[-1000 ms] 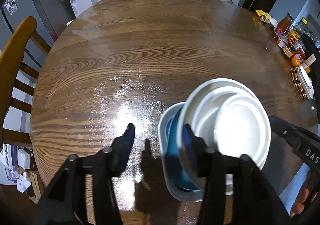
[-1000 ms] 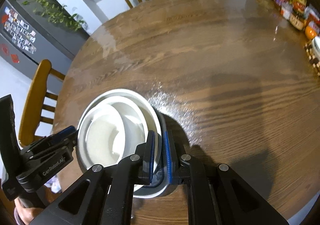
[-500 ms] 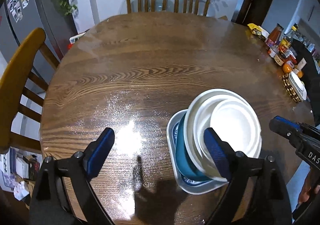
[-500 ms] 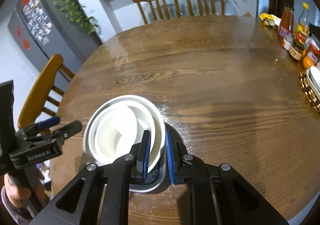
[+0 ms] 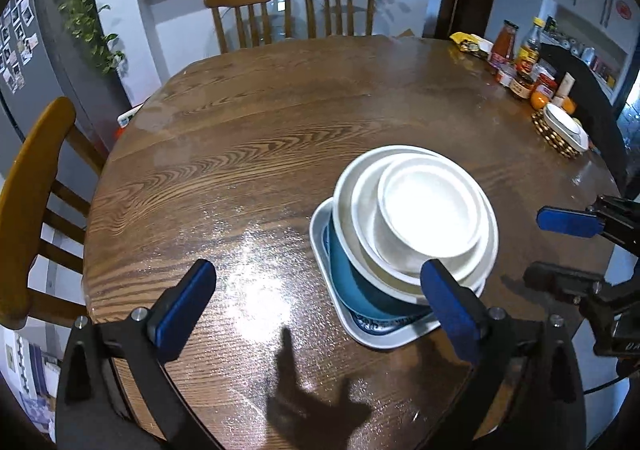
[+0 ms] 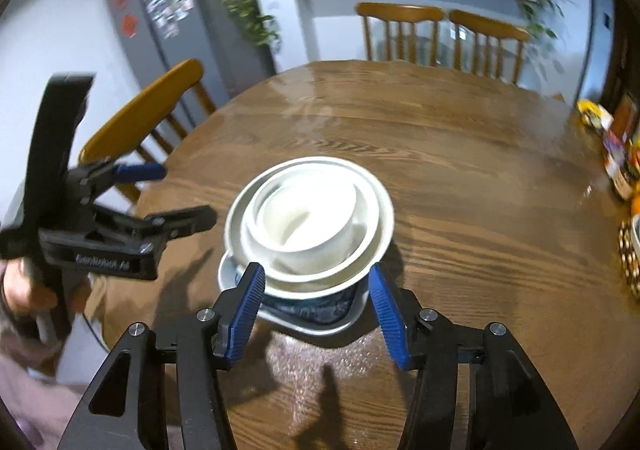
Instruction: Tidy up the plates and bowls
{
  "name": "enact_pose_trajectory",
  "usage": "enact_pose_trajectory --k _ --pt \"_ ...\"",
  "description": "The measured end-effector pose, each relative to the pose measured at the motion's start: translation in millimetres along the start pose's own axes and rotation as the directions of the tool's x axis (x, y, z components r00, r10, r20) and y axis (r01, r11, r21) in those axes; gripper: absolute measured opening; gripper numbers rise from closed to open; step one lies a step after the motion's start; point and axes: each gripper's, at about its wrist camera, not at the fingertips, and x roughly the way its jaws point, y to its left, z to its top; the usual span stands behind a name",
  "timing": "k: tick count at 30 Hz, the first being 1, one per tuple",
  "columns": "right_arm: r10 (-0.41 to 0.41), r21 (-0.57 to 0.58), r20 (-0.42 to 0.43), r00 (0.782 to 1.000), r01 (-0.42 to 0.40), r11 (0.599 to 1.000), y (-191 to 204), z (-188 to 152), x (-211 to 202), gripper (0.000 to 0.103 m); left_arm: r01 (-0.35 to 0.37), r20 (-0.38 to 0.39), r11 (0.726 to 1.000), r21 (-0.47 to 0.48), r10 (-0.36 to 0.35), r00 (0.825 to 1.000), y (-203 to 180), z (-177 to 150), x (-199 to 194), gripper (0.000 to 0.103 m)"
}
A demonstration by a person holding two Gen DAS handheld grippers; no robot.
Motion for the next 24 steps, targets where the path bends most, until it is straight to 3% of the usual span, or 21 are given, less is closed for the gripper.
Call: enact_pose_trajectory --k 6,10,24 --pt "0.028 -0.101 -0.023 0.999 -0.030 0.994 15.0 -13.1 -1.3 0.055 0.061 0.004 0.997 0.050 -0.061 0.998 -3.7 -13.1 -4.1 0.102" --pt "0.054 -0.129 -0.026 0.998 -0.057 0.990 15.5 -21.4 -5.9 0.055 0.050 0.030 0.996 0.077 -0.053 0.998 -1.9 -18.6 -10.4 0.102" --pt "0.078 -0.109 -0.014 0.997 -0.079 0.991 9.1 -30.4 -6.7 0.055 0.053 0.060 0.989 0.137 -0.061 0.996 -7.6 -25.0 -19.2 0.102"
